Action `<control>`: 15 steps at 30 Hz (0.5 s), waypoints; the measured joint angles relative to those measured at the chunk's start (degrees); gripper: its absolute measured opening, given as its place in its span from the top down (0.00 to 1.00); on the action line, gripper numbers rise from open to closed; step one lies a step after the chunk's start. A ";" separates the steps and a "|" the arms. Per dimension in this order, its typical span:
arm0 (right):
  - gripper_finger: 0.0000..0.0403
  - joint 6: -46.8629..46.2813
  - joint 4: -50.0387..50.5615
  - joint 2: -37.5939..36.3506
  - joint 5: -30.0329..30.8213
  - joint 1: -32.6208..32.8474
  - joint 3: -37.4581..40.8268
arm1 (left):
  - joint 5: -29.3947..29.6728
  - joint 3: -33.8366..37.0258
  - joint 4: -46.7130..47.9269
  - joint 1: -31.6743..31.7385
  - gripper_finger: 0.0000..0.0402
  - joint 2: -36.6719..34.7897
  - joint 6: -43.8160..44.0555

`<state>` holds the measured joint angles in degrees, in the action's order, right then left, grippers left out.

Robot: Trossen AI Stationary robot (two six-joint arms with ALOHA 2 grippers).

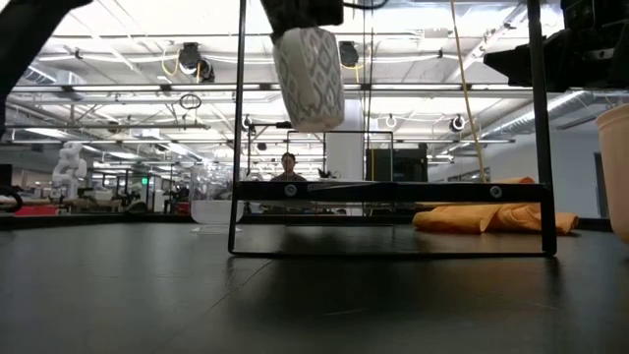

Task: Stack small to large cups/mugs on shelf
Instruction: Put the gray cup on the shelf

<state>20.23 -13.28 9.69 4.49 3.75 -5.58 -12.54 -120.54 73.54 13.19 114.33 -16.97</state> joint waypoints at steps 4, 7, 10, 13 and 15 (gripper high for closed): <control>1.00 0.06 0.00 0.00 -0.02 0.02 0.02 | -0.15 -3.23 1.29 -0.82 0.96 4.09 -0.42; 1.00 0.04 0.00 0.00 -0.02 0.02 0.02 | -0.17 -3.69 1.45 -1.84 0.96 5.70 -0.38; 1.00 0.05 -0.02 0.00 -0.01 0.01 0.02 | -0.17 -3.75 1.32 -3.00 0.96 6.19 -0.05; 1.00 0.04 -0.02 0.00 -0.02 0.02 0.02 | -0.03 -3.75 1.18 -4.16 0.96 6.37 0.64; 1.00 0.04 0.01 0.00 0.00 0.00 0.01 | 0.34 -3.75 0.40 -4.93 0.96 6.38 1.37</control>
<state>20.27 -13.26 9.69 4.49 3.76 -5.57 -12.20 -124.29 73.94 8.25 120.70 -15.60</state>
